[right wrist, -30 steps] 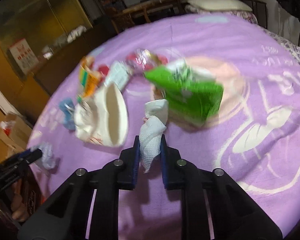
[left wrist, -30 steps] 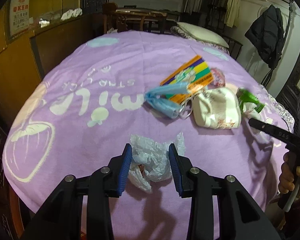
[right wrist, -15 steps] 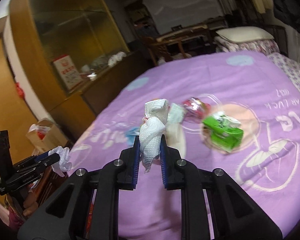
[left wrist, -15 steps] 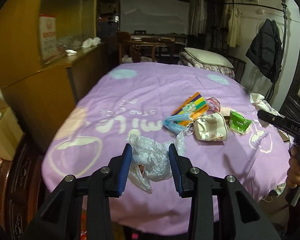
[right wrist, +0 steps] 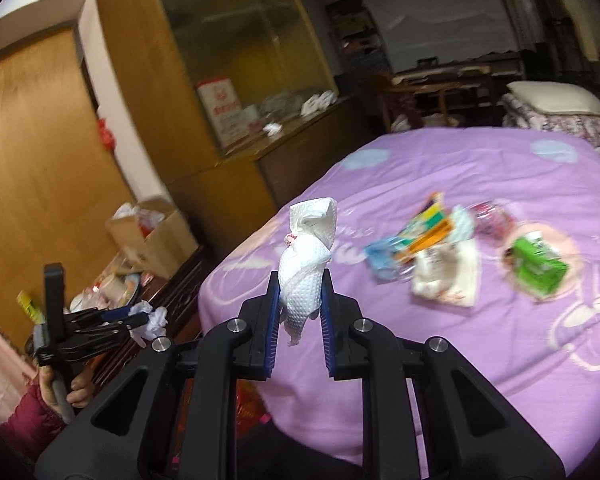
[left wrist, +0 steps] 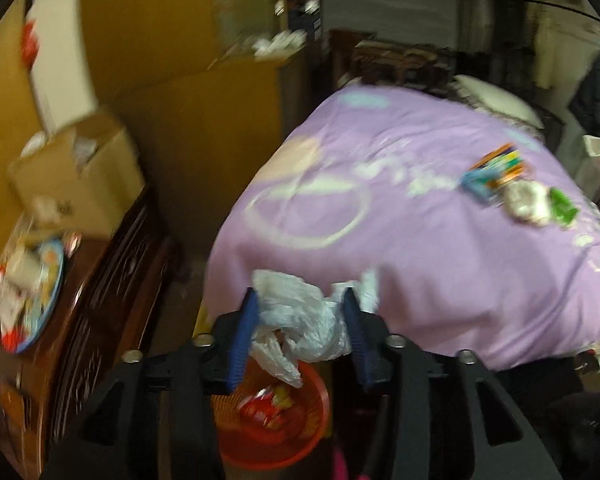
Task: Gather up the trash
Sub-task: 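Drop the plastic bag into the red basket with the left tool while the right tool drops the tissue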
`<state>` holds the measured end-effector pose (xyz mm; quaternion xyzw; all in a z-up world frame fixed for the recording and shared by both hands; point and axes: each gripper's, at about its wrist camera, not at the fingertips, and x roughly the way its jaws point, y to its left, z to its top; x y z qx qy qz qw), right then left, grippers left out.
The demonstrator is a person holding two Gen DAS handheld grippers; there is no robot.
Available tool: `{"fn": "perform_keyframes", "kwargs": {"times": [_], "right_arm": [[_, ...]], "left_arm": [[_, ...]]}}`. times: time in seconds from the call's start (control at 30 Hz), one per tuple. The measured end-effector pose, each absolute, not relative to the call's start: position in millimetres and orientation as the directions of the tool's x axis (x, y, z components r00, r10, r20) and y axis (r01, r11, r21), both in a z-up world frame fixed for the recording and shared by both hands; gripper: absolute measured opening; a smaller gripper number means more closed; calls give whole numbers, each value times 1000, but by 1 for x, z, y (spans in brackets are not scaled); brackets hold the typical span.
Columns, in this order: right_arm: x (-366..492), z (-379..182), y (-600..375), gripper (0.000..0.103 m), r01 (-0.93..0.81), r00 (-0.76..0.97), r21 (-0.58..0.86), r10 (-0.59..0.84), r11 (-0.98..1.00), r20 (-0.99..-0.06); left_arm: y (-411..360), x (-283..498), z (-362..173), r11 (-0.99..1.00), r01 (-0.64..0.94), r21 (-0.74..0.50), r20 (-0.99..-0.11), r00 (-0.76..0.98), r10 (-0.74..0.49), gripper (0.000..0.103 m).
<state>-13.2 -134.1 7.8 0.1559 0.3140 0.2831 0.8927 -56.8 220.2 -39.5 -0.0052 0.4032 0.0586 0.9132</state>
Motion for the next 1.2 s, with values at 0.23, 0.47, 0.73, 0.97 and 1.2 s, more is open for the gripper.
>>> {"fn": "perform_keyframes", "kwargs": {"times": [0.23,0.47,0.73,0.97,1.2], "right_arm": [[-9,-19,-54,20,-496,493,418,643,761,-586],[-6,-48,29,20,-593,324,389,651,705,-686],[-16,-81,134,22,-718,103,374,621,586,-777],[-25,-101,193,38,-768,-42,405,591,497,-806],[-23,-102,193,44,-766,-20,385,580,515,-814]], "left_arm": [[281,-46,-89,968,-243,-61,-809,580,94,86],[321,-55,-98,933,-357,-55,-785,593,180,97],[374,-72,-124,881,-472,-8,-790,543,284,97],[409,-87,-149,844,-536,-33,-810,509,292,97],[421,-91,-161,829,-558,-42,-824,488,287,97]]}}
